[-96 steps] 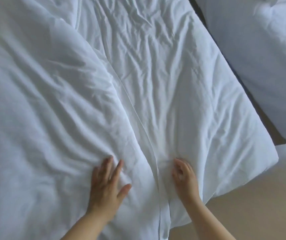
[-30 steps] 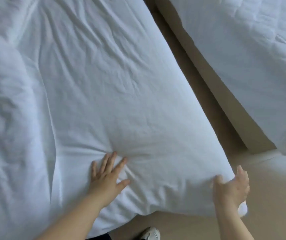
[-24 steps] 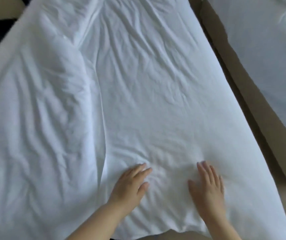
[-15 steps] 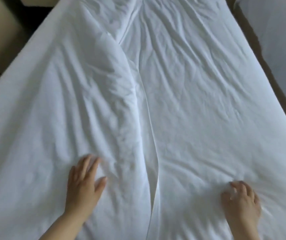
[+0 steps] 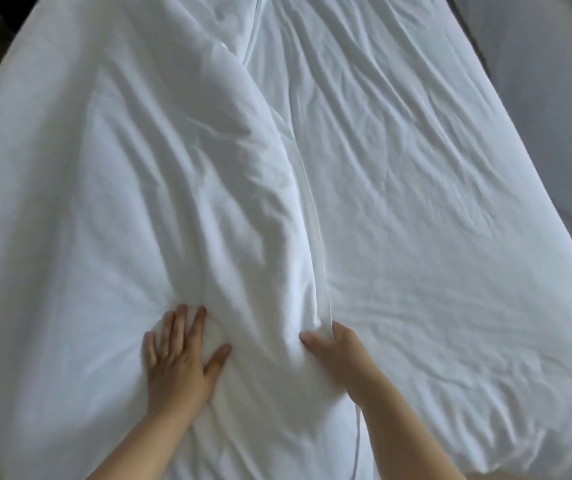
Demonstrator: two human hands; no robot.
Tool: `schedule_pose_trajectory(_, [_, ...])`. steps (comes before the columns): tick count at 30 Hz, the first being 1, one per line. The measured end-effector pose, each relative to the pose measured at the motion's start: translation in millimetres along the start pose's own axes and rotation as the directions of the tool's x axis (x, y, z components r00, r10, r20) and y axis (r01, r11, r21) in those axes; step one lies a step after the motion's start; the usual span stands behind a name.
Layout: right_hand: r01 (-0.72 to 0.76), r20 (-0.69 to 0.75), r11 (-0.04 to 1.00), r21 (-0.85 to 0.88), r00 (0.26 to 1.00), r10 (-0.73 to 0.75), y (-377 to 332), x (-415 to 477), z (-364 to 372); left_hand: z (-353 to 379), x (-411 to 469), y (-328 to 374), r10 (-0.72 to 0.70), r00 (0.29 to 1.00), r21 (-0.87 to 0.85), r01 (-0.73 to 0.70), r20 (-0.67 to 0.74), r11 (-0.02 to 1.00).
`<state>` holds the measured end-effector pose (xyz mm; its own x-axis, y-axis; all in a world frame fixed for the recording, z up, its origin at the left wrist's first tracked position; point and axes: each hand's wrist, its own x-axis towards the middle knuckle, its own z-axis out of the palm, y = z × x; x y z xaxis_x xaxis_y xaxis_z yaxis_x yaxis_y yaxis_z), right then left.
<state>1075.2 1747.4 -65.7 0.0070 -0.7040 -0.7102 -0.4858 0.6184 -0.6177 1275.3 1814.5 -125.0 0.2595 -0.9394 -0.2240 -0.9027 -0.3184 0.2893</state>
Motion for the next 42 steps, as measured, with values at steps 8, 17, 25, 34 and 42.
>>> schedule_pose_trajectory(8, [0.409, -0.422, 0.911, 0.052, 0.836, -0.352, -18.8, -99.2, -69.8, -25.3, -21.7, 38.6, 0.338, 0.884, -0.119, -0.392, -0.324, 0.912])
schedule_pose_trajectory(17, [-0.129, -0.352, 0.962, -0.239, 0.935, 0.038, 50.7, -1.5, -103.7, 12.7, -5.5, 37.1, 0.465, 0.885, 0.055, -0.463, -0.021, 0.885])
schedule_pose_trajectory(25, [0.095, -0.254, 0.971, 0.219, 0.966, -0.037, -27.3, 68.3, -129.7, -24.4, 123.7, 38.1, 0.223, 0.918, -0.042, -0.250, -0.327, 0.967])
schedule_pose_trajectory(34, [0.218, -0.088, 0.902, 0.372, 0.976, -0.199, -173.6, 220.8, -153.1, -12.9, 279.6, 75.4, -0.059, 0.935, -0.027, 0.053, -0.349, 0.998])
schedule_pose_trajectory(42, [0.571, 0.044, 0.602, -0.558, 0.745, -0.665, -262.4, 308.1, -35.9, 4.8, 306.1, 57.8, -0.001, 0.949, -0.103, -0.033, -0.315, 0.994])
